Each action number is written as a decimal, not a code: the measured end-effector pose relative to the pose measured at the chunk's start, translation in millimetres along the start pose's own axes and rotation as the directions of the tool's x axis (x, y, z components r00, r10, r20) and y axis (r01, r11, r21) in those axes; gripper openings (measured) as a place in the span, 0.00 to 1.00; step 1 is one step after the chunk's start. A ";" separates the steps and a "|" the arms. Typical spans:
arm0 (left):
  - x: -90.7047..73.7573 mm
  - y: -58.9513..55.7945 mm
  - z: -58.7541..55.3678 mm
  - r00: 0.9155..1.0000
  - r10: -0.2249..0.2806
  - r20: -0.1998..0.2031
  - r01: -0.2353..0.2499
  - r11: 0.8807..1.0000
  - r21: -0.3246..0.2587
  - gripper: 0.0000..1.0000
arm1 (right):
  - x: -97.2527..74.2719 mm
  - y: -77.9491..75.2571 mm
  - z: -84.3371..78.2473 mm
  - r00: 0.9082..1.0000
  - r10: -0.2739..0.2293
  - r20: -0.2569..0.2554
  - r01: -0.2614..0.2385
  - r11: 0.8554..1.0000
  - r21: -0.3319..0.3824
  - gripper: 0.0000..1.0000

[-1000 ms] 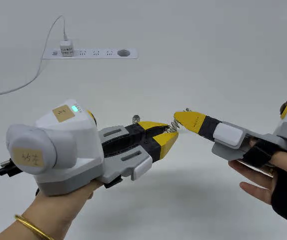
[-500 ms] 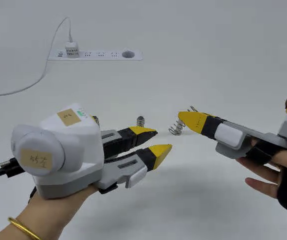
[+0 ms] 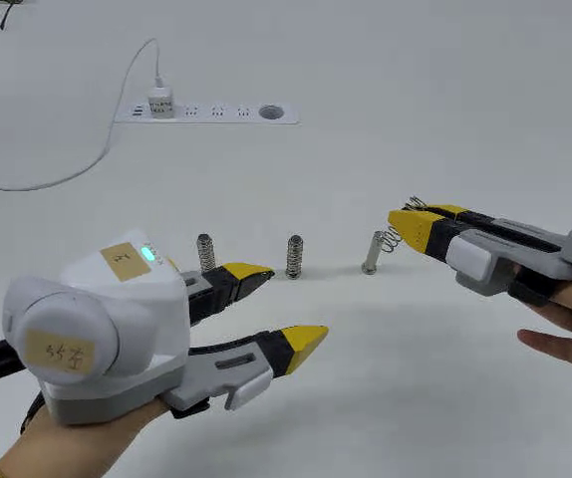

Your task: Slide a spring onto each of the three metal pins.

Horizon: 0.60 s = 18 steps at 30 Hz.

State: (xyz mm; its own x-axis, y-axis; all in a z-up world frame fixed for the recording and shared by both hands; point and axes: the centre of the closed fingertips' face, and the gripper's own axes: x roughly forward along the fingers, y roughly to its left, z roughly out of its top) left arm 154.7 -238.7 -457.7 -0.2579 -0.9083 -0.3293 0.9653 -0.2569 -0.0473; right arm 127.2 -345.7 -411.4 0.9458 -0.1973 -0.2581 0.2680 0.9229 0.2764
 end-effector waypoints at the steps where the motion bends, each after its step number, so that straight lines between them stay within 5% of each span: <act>1: -2.0 1.4 -1.1 1.000 0.009 0.000 -0.009 1.000 -0.006 0.47 | 2.1 -2.0 -0.8 1.000 -0.007 -0.007 0.007 1.000 -0.011 0.12; 18: -20.2 20.3 -11.6 0.994 0.111 -0.019 -0.112 0.991 -0.069 0.74 | 29.1 -29.2 -9.5 0.996 -0.084 -0.025 0.078 0.979 -0.190 0.12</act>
State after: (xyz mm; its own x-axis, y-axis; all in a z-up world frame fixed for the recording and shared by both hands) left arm 180.0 -221.7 -462.9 -0.1487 -0.9249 -0.3500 0.9886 -0.1306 -0.0750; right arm 145.1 -375.2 -435.8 0.9151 -0.2656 -0.3033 0.3008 0.9507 0.0751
